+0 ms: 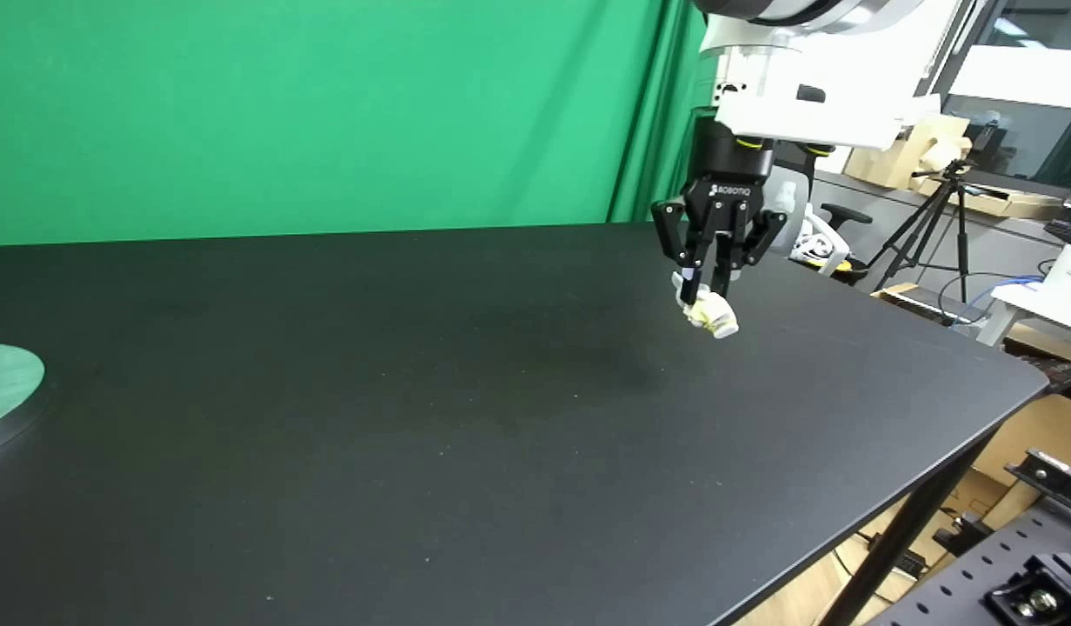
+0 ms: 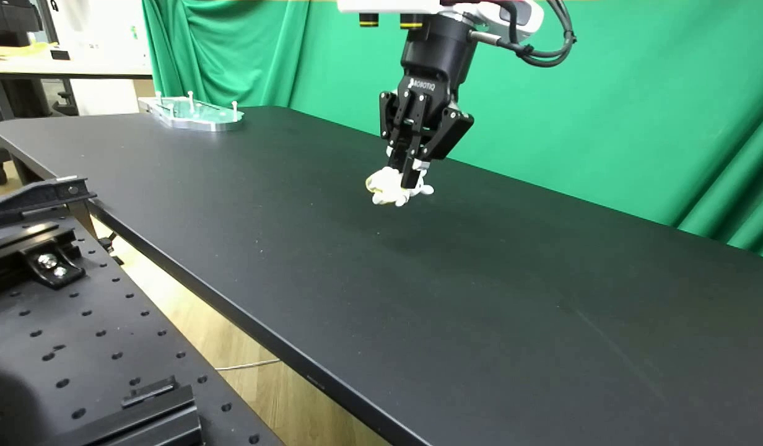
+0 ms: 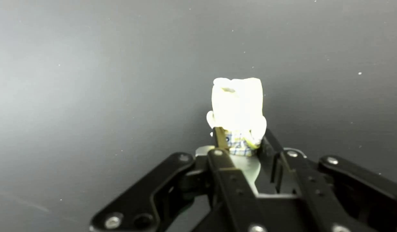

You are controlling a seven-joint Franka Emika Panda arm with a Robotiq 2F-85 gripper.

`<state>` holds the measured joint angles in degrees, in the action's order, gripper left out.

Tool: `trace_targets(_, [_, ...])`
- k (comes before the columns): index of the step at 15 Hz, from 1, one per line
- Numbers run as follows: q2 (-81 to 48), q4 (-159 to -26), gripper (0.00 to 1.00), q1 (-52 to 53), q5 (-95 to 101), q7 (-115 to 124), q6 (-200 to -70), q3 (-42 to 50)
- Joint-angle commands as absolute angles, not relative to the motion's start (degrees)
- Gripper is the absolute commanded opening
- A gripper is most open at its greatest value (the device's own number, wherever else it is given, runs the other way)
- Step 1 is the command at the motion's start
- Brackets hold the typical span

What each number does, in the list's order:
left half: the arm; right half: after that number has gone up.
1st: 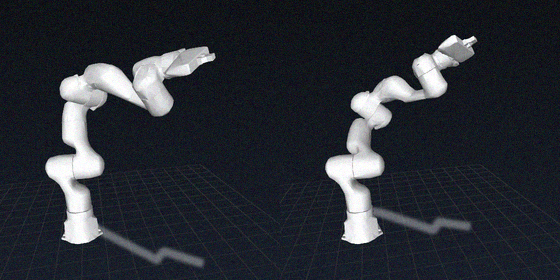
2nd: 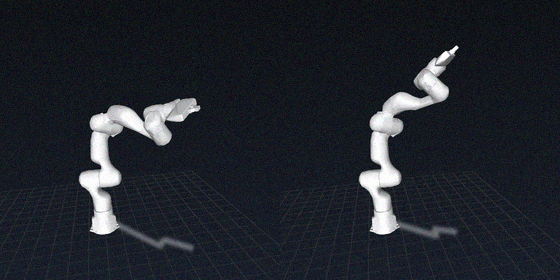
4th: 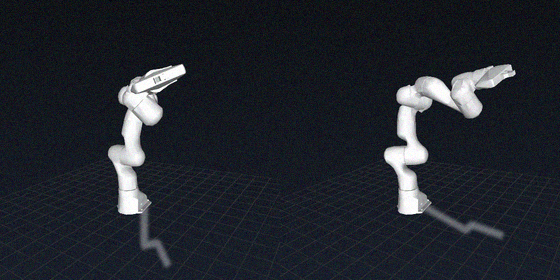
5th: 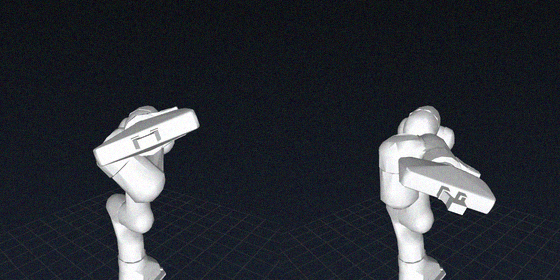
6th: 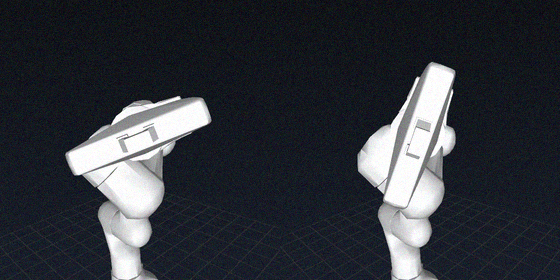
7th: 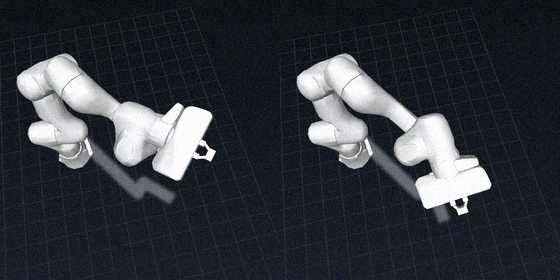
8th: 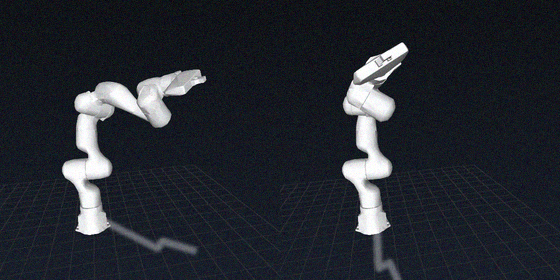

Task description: Move the white object to the right slightly

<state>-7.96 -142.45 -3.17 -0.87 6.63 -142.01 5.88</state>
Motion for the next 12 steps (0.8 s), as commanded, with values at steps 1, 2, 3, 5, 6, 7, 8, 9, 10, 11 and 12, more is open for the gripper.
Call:
trace_targets(1, [-5.91, -144.91, 0.61, -4.49, -0.48, 8.21, -143.71, 6.83])
trace_targets(2, [-5.94, -145.06, 0.67, -4.68, -0.43, 8.33, -144.05, 7.00])
trace_targets(3, [-5.96, -145.22, 0.73, -4.80, -0.28, 8.50, -144.35, 7.09])
trace_targets(5, [-5.87, -145.41, 0.87, -4.74, 0.26, 9.16, -144.55, 7.17])
trace_targets(6, [-5.72, -145.57, 0.93, -4.52, 0.81, 9.73, -144.76, 7.20])
trace_targets(7, [-5.50, -145.63, 0.99, -4.10, 1.90, 11.00, -144.92, 7.24])
trace_targets(8, [-5.31, -145.59, 1.00, -3.71, 3.14, 12.21, -144.82, 7.26])
trace_targets(9, [-4.99, -145.49, 1.00, -3.13, 4.50, 14.11, -144.87, 7.13])
trace_targets(10, [-4.62, -145.39, 1.00, -2.53, 6.06, 16.00, -144.83, 6.96])
trace_targets(11, [-4.22, -145.17, 1.00, -1.58, 9.10, 19.23, -144.56, 6.97])
trace_targets(12, [-3.83, -144.97, 1.00, -0.78, 11.88, 22.23, -144.19, 6.86])
